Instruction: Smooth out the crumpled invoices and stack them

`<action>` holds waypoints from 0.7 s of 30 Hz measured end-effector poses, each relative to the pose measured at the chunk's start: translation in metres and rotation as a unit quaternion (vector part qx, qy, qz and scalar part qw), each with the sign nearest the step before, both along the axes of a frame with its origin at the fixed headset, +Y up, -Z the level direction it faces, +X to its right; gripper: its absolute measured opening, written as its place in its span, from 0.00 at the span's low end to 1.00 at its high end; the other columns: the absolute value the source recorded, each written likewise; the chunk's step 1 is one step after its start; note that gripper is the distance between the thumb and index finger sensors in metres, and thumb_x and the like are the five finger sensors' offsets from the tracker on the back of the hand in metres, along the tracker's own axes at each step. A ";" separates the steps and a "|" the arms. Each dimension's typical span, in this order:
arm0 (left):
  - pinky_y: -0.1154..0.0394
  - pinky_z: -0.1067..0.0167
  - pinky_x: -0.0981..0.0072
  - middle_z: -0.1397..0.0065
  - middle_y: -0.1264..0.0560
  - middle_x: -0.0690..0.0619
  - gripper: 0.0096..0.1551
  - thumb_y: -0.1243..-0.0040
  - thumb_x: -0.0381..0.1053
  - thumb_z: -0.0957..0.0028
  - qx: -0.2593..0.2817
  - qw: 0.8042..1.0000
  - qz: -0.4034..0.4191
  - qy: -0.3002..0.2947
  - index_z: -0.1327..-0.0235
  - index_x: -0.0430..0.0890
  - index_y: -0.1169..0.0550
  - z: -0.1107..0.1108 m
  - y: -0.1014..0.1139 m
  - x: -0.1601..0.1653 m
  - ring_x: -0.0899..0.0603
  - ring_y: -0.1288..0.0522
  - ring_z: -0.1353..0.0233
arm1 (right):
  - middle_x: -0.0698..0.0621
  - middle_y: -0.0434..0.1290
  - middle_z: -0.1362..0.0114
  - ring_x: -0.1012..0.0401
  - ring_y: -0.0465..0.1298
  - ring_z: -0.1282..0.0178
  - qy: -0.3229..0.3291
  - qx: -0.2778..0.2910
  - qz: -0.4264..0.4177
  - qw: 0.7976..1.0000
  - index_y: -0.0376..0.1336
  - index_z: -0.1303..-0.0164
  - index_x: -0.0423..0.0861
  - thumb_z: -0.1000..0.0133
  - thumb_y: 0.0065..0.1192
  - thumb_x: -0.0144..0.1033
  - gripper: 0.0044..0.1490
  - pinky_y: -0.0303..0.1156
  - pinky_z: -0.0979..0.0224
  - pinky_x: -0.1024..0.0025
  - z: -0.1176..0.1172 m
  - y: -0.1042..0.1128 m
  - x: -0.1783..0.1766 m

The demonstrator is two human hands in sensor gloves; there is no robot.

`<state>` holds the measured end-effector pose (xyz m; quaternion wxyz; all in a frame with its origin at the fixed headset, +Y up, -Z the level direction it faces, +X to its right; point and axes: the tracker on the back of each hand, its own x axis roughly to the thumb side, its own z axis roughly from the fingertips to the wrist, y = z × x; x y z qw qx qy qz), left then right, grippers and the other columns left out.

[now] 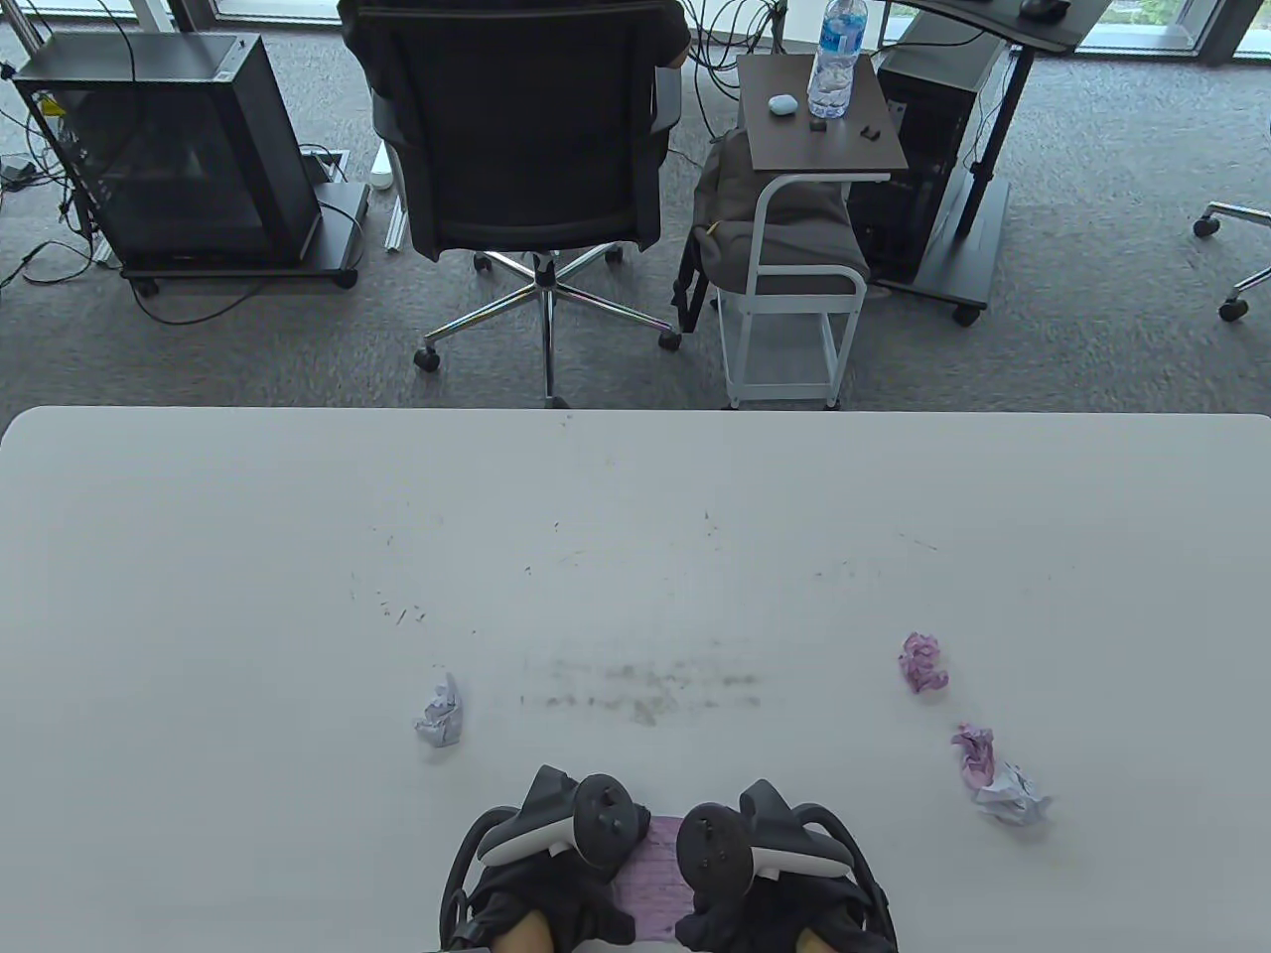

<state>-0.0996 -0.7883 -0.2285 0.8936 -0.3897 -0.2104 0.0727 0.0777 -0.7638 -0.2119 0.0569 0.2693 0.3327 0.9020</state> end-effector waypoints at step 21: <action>0.61 0.34 0.28 0.22 0.73 0.45 0.56 0.32 0.57 0.47 -0.002 1.000 0.008 0.001 0.19 0.53 0.56 0.000 -0.001 -0.002 0.26 0.75 0.24 | 0.41 0.68 0.30 0.46 0.74 0.40 -0.071 0.168 -0.120 0.976 0.67 0.40 0.46 0.38 0.57 0.50 0.25 0.78 0.43 0.48 -0.011 0.029 0.041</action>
